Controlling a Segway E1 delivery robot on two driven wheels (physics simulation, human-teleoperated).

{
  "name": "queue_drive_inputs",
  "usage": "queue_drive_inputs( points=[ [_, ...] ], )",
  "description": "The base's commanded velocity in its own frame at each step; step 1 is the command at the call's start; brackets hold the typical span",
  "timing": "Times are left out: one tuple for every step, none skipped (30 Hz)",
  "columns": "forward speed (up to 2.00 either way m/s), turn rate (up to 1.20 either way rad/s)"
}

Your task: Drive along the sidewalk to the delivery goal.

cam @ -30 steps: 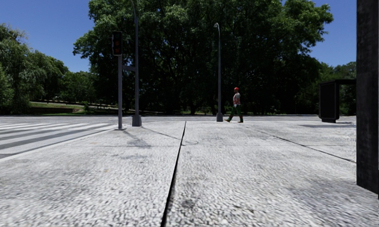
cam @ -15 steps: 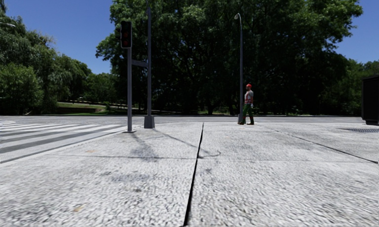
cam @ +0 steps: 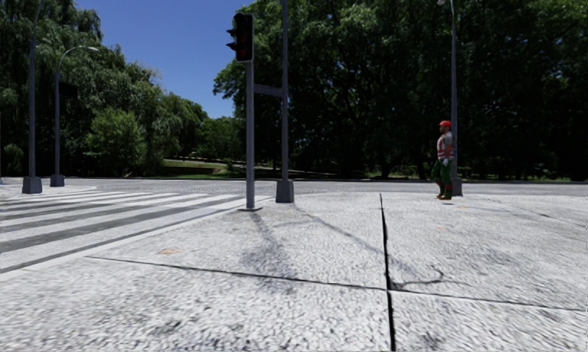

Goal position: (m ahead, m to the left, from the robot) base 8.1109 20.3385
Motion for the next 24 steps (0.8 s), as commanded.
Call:
queue_drive_inputs(
  points=[
    [2.00, 0.52],
    [2.00, 0.52],
    [2.00, 0.53],
    [2.00, 0.55],
    [2.00, 0.58],
    [2.00, 0.60],
    [2.00, 0.60],
    [2.00, 0.60],
    [2.00, 0.60],
    [2.00, 0.60],
    [2.00, 0.60],
    [2.00, 0.60],
    [2.00, 0.60],
    [2.00, 0.60],
    [2.00, 0.60],
    [2.00, 0.60],
    [2.00, 0.60],
    [2.00, 0.60],
    [2.00, 0.60],
    [2.00, 0.60],
    [2.00, 0.60],
    [2.00, 0.60],
    [2.00, 0.60],
    [2.00, 0.60]
  ],
)
